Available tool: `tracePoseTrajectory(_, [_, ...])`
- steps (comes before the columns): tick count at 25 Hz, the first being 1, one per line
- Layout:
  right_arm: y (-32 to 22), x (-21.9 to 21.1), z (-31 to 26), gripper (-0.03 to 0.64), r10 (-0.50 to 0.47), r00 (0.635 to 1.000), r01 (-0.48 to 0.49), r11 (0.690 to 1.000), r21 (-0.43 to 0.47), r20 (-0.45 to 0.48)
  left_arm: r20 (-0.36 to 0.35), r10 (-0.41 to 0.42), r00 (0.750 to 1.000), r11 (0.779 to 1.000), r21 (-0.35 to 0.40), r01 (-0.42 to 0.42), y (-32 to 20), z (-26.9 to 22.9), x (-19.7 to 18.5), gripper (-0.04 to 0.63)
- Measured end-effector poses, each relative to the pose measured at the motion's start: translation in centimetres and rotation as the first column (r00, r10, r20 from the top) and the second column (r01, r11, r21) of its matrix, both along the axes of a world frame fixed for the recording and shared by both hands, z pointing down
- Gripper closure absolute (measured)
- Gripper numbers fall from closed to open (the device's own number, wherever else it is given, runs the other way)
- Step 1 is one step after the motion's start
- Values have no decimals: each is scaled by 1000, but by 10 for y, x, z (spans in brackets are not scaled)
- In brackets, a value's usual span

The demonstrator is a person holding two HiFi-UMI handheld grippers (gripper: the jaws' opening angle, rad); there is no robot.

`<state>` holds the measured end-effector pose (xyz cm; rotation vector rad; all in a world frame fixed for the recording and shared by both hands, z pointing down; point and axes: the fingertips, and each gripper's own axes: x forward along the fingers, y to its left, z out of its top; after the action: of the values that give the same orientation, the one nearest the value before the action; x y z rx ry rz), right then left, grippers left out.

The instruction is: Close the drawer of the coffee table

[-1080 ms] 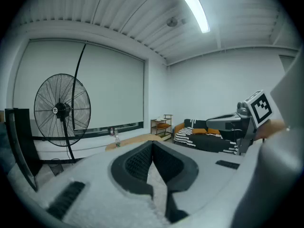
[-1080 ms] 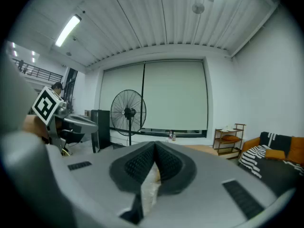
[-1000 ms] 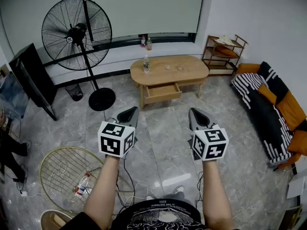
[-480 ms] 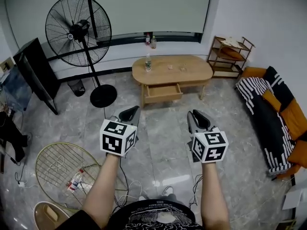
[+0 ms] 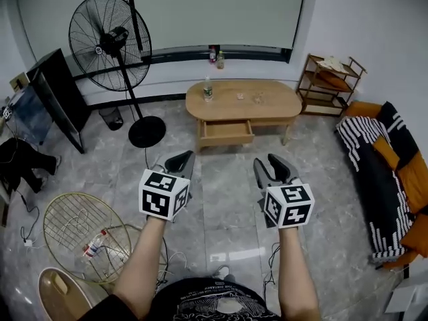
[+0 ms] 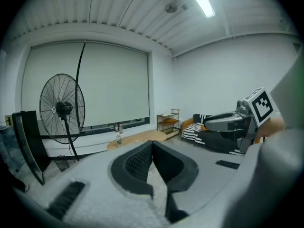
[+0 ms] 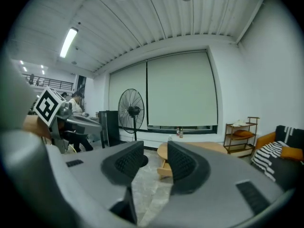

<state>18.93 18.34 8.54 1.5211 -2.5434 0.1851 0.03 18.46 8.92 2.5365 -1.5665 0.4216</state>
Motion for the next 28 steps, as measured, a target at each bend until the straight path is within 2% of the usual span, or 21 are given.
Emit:
tracePoseTrajectory(7, [-14,2,5,425,-36,999,36,999,-9,17,17,-35,999,999,-9,35,-9,3,1,594])
tracePoseTrajectory(15, [-47,-6,22,373,-40,999,40,999,-26,5,17,-19,1000,1000,-12,19,-44,17,-2,594])
tracePoseTrajectory(20, [-93,-18,27,332,-38,999,38,999,-37,-10,9,-23,1000,1000,-13,23,-91,20,-16,594])
tracePoseTrajectory(28, [-190,-50,26,289,-19,999,18,999,-35,-31,-13,0,1000,1000,-14,0,-198,24,-48,594])
